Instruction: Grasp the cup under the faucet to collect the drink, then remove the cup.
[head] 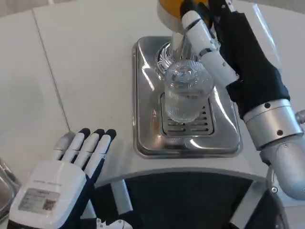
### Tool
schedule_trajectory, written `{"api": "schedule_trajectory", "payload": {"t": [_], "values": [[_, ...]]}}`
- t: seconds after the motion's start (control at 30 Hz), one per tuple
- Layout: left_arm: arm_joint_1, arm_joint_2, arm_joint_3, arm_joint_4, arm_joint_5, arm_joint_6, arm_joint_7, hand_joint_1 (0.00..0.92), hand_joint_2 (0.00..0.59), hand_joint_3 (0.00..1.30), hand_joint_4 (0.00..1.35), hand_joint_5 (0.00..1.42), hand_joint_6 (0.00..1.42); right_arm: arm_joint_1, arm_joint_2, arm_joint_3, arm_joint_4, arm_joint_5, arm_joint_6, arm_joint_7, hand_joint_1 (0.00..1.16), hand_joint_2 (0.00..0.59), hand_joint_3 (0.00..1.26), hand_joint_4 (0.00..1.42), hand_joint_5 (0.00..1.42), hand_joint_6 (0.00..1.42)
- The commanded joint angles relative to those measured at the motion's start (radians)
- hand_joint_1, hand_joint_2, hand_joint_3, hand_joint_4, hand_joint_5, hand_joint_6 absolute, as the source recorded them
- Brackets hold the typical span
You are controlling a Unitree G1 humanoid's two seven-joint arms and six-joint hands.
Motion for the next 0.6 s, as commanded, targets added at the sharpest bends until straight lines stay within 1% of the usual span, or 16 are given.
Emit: {"api": "schedule_trajectory", "payload": {"t": [0.03, 0.23, 0.43, 0.6], "values": [[0.006, -0.001, 0.004, 0.02, -0.001, 0.0, -0.004, 0.009, 0.102, 0.0, 0.0, 0.0, 0.03, 0.038, -0.007, 0.023, -0.007, 0.016, 0.003, 0.005, 0.1, 0.522, 0.0, 0.0, 0.0, 0.0], [0.0, 0.002, 0.006, 0.027, -0.007, -0.003, -0.004, 0.009, 0.102, 0.0, 0.0, 0.0, 0.03, 0.073, -0.008, 0.045, -0.022, 0.021, 0.005, 0.002, 0.09, 0.522, 0.0, 0.0, 0.0, 0.0], [-0.006, 0.001, 0.004, 0.032, -0.009, -0.004, -0.004, 0.009, 0.102, 0.0, 0.0, 0.0, 0.03, 0.096, -0.017, 0.05, -0.037, 0.022, 0.01, 0.006, 0.09, 0.522, 0.0, 0.0, 0.0, 0.0], [-0.01, -0.001, 0.005, 0.034, -0.011, -0.004, -0.002, 0.009, 0.102, 0.0, 0.0, 0.0, 0.03, 0.095, -0.033, 0.05, -0.039, 0.022, 0.008, 0.012, 0.09, 0.522, 0.0, 0.0, 0.0, 0.0]]}}
